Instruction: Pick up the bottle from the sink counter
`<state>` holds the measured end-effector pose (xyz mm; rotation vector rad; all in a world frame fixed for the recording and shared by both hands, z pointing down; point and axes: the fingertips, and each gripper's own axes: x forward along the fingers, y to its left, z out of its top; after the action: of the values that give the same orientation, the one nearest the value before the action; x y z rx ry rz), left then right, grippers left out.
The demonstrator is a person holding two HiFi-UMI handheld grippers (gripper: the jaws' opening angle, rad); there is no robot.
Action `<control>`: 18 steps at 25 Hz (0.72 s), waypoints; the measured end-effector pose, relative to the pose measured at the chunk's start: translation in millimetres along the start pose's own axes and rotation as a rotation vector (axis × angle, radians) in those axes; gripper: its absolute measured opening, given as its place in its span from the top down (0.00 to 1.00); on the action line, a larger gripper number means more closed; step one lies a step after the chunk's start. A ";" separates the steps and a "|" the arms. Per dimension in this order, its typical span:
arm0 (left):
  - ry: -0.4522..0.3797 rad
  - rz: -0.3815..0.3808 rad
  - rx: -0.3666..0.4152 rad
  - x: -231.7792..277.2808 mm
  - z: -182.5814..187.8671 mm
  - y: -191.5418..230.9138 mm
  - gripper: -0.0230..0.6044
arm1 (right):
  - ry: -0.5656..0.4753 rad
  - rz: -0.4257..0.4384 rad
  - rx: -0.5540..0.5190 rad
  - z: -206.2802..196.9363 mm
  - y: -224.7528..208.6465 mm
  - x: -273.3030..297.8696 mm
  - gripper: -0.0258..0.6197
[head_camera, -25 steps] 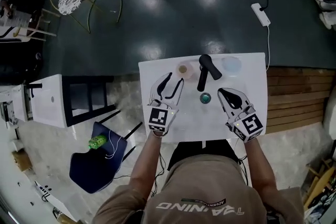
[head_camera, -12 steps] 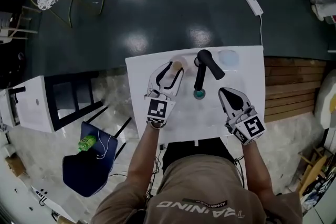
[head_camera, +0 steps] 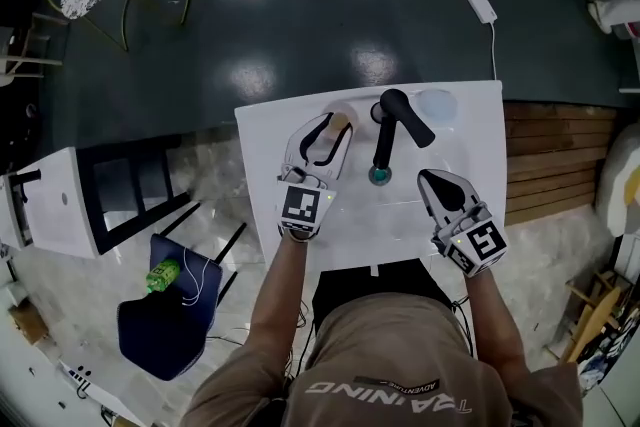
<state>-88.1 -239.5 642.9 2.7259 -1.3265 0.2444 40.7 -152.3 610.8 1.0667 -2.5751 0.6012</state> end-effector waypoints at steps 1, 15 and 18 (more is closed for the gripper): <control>-0.005 -0.003 0.004 0.2 0.3 -0.4 0.75 | 0.009 0.000 0.000 -2.5 0.4 -0.4 0.95; -0.032 -0.051 -0.023 2.3 7.7 -4.4 0.76 | 0.041 0.020 -0.012 -12.4 8.3 5.3 0.95; -0.035 -0.030 -0.064 1.1 17.0 -4.8 0.76 | 0.040 0.014 -0.008 -13.2 3.5 1.4 0.95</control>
<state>-82.0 -240.2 626.3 2.7066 -1.2774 0.1493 38.6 -144.6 622.0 1.0247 -2.5502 0.6094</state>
